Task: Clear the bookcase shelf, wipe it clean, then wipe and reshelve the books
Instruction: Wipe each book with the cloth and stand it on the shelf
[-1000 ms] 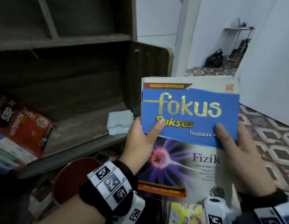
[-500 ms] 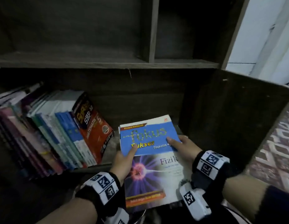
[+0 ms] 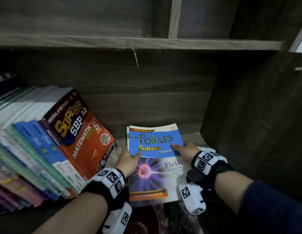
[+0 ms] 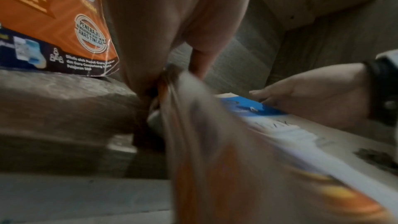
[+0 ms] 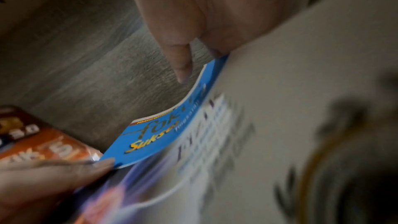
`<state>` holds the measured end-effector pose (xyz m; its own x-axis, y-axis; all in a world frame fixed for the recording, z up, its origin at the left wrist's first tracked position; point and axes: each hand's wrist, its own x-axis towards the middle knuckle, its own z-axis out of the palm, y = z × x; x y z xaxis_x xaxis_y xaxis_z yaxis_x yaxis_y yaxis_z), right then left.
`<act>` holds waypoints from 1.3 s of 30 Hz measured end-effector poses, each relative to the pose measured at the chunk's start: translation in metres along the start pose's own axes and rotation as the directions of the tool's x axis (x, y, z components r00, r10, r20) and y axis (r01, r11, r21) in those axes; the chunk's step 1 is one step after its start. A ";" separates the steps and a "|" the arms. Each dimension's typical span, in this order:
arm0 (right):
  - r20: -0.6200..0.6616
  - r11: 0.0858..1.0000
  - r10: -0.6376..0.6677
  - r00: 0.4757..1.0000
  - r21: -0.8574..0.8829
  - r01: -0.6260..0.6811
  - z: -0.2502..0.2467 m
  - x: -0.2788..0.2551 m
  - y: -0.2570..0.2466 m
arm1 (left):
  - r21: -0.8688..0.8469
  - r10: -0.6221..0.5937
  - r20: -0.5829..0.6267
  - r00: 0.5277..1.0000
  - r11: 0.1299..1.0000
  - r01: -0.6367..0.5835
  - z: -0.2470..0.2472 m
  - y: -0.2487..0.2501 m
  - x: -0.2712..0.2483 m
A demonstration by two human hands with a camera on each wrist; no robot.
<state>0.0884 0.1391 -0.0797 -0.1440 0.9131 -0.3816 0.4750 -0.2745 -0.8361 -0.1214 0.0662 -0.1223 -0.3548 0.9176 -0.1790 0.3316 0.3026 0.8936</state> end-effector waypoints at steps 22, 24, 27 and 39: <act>0.164 0.478 -0.008 0.986 -0.866 0.148 -0.059 -0.023 0.064 | 0.128 -0.090 0.213 0.973 0.990 0.063 -0.017 -0.002 -0.034; 0.058 0.625 -0.061 0.996 -0.776 0.084 -0.069 -0.031 0.054 | 0.031 -0.057 0.229 0.972 0.998 0.052 -0.018 0.001 -0.044; -0.177 0.811 -0.260 0.949 -0.573 0.115 -0.085 -0.044 0.033 | -0.122 0.025 0.219 0.975 0.992 0.003 -0.021 -0.005 -0.062; 0.426 0.497 -0.083 0.901 -0.766 0.408 0.004 -0.039 -0.008 | 0.542 0.177 0.264 0.948 0.786 -0.298 -0.016 -0.053 -0.060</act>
<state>0.0867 0.1045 -0.0603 -0.5391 0.7170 -0.4419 0.8421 0.4675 -0.2690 -0.1313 -0.0090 -0.1520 -0.0467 0.9916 -0.1207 0.8400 0.1044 0.5324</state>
